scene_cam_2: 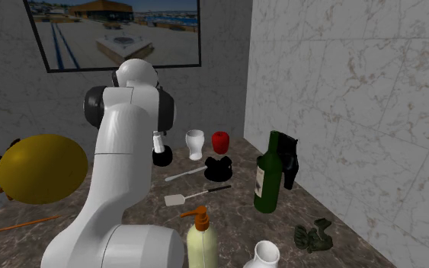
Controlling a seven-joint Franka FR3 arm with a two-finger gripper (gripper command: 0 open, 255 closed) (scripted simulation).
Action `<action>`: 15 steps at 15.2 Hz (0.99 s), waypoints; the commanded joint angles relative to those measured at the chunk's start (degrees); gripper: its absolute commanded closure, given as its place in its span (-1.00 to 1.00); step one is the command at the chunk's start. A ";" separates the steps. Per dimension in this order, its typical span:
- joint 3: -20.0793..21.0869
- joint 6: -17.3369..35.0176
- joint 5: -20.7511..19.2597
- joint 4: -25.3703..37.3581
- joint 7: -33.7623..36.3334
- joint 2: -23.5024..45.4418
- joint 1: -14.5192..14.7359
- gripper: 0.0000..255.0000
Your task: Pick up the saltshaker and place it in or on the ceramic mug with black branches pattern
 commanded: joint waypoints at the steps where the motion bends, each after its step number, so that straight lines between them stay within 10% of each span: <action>1: 0.00 0.00 0.00 0.00 0.00 0.00 0.00 -1.00; 3: 0.00 0.00 0.00 0.00 0.00 0.00 0.00 -1.00; 7: -0.65 -11.83 -1.35 19.23 -1.12 7.17 3.41 -1.00; 15: -0.70 -11.83 -1.32 19.23 -1.13 7.16 3.43 -1.00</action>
